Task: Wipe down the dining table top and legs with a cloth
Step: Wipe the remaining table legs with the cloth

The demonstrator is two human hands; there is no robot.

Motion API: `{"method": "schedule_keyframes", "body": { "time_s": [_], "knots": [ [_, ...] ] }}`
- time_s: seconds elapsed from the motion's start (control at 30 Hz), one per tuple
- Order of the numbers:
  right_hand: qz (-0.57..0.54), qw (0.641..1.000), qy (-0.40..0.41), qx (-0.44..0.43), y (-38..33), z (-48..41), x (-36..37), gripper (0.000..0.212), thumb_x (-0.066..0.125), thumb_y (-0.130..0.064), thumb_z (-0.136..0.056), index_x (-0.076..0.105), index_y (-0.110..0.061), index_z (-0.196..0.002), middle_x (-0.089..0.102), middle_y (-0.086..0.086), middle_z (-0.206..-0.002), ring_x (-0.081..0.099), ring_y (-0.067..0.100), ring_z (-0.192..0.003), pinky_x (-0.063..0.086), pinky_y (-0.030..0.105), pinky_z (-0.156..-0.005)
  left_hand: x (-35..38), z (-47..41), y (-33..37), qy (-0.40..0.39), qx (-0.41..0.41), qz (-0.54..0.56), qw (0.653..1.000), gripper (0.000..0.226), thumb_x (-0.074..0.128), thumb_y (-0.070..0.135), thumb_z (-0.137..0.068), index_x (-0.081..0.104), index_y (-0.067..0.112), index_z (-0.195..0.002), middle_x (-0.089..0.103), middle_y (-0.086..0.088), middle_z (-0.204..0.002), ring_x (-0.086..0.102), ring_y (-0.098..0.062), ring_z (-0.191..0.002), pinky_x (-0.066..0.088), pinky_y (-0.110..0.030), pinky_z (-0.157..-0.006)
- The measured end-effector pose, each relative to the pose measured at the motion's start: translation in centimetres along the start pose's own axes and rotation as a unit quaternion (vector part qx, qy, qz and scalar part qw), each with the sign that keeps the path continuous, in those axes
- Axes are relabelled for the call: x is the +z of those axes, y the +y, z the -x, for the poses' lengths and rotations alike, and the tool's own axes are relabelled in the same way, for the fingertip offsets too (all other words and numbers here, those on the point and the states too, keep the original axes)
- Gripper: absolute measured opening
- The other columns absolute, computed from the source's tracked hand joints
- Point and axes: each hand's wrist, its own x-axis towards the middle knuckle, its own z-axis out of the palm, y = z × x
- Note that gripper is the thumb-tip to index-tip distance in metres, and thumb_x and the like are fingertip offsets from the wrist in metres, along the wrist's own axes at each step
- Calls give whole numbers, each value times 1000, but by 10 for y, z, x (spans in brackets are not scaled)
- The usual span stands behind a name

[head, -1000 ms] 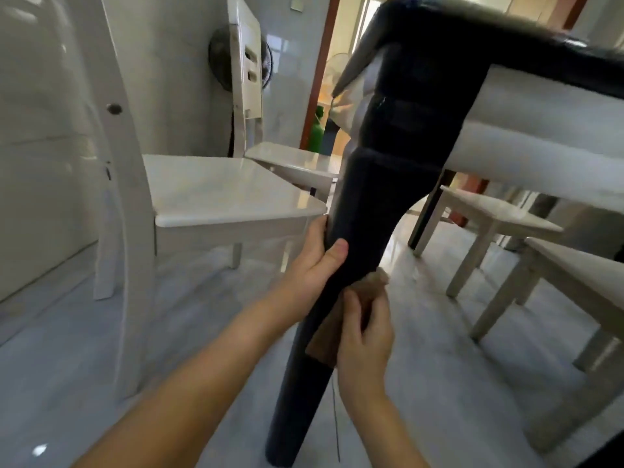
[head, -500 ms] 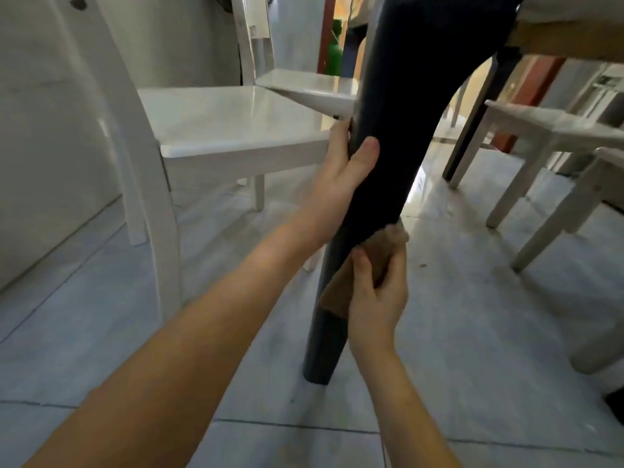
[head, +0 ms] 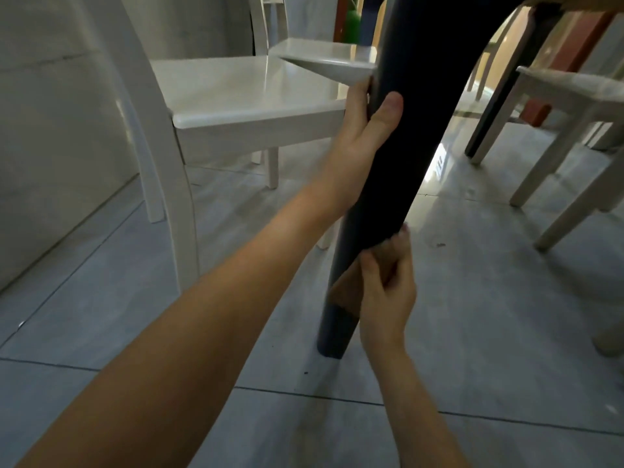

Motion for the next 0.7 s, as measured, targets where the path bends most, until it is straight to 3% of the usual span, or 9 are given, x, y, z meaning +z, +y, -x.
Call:
{"method": "schedule_keyframes", "body": {
  "time_s": [0.1, 0.17, 0.23, 0.33, 0.43, 0.5, 0.57, 0.63, 0.7],
  "knots": [
    [14, 999, 14, -26, 1, -8, 7, 62, 64, -16, -91, 40, -58, -129, 58, -25, -121, 55, -4, -113, 44, 17, -102, 1, 1, -2, 12, 5, 9, 1000, 40, 31, 24, -103, 25, 4, -137, 51, 5, -116, 56, -8, -109, 48, -28, -100],
    [39, 999, -15, 5, 28, 2, 2, 61, 64, -14, -91, 41, -63, -119, 56, -39, -108, 56, -11, -104, 45, 13, -96, 3, 1, -3, 15, 12, 16, 1000, 44, 33, 28, -99, 28, 3, -135, 52, 1, -116, 56, -15, -112, 47, -37, -103],
    [53, 997, -34, 52, 66, 19, -7, 56, 63, -12, -92, 43, -52, -125, 59, -28, -116, 58, -7, -104, 47, 14, -91, 4, 1, -3, 20, 4, 24, 999, 42, 32, 25, -101, 28, 0, -134, 52, 0, -113, 58, -11, -107, 49, -30, -98],
    [109, 979, -64, 158, 117, 38, -14, 53, 60, -11, -94, 41, -26, -142, 57, -5, -121, 58, 14, -109, 48, 16, -88, 3, -1, -4, 27, 4, 27, 999, 40, 30, 20, -102, 26, -2, -136, 52, -4, -117, 57, -8, -106, 50, -23, -94],
    [180, 947, -77, 253, 160, 54, -18, 43, 60, -14, -94, 45, -18, -135, 59, 0, -112, 59, 25, -108, 49, 38, -93, 3, -1, -5, 25, 16, 23, 999, 49, 32, 26, -98, 24, -2, -138, 47, -14, -128, 53, -20, -116, 48, -29, -101],
    [198, 938, -82, 274, 178, 61, -19, 38, 61, -11, -93, 47, -20, -127, 54, -3, -109, 56, 21, -103, 46, 32, -90, 4, -1, -5, 27, 17, 19, 999, 53, 33, 28, -95, 24, -2, -137, 47, -15, -128, 53, -22, -117, 48, -32, -101],
    [204, 937, -86, 270, 187, 62, -22, 44, 62, -9, -92, 45, -17, -132, 48, -9, -106, 52, 13, -100, 42, 22, -91, 4, -2, -5, 24, 20, 6, 999, 53, 33, 30, -95, 25, -3, -136, 49, -11, -123, 52, -24, -118, 46, -39, -103],
    [185, 937, -110, 277, 181, 62, -26, 27, 60, -12, -94, 51, -19, -118, 54, -11, -101, 58, 11, -96, 44, 8, -79, 2, -3, -4, 23, 20, -3, 1000, 51, 33, 30, -95, 27, -2, -135, 50, -9, -122, 52, -24, -118, 44, -42, -105],
    [164, 947, -105, 257, 162, 55, -28, 20, 60, -15, -95, 56, -17, -114, 62, -2, -103, 62, 22, -101, 45, 12, -69, 1, -3, -3, 20, 20, -3, 1000, 51, 35, 31, -94, 28, 0, -135, 50, -11, -125, 53, -23, -119, 44, -42, -105]
  ]
}}
